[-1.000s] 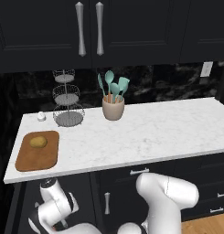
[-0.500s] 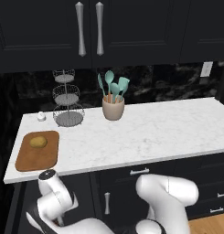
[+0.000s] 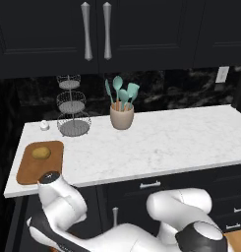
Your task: Place the appropriate cutting tool for cutting the potato skin on the cutting board.
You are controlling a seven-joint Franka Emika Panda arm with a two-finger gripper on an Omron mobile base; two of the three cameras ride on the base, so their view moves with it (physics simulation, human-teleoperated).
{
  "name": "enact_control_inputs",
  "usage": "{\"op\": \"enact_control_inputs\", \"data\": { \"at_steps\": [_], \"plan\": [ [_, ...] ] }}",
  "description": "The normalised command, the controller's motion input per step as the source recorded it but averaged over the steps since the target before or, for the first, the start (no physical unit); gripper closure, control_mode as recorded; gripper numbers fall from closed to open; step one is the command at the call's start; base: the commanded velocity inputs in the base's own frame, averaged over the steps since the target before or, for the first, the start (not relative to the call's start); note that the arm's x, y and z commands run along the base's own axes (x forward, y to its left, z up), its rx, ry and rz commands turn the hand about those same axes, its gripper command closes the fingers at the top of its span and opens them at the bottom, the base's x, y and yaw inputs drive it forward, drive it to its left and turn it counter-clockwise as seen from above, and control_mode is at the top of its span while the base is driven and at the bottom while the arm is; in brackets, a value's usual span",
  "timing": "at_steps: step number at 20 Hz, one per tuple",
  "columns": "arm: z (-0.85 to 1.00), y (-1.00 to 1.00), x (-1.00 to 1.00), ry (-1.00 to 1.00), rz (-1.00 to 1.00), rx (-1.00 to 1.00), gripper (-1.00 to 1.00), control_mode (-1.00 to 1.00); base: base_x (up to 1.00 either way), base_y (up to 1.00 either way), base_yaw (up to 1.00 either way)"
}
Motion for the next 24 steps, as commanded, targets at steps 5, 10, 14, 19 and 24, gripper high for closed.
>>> {"op": "enact_control_inputs", "data": {
  "at_steps": [5,10,14,19,24],
  "plan": [
    [0.91,-0.33,0.61,-0.08,-0.14,0.00,1.00,-1.00,0.00,0.00,0.00],
    [0.55,0.20,1.00,-0.02,-0.17,0.00,1.00,-1.00,0.00,0.00,0.00],
    [0.37,0.11,0.98,0.00,-0.10,0.00,1.00,-1.00,0.00,0.00,0.00],
    [-0.01,0.39,0.74,0.00,-0.05,0.00,1.00,-1.00,0.00,0.00,0.00],
    [-0.02,0.43,0.75,0.00,-0.06,0.00,1.00,-1.00,0.00,0.00,0.00]
  ]
}}
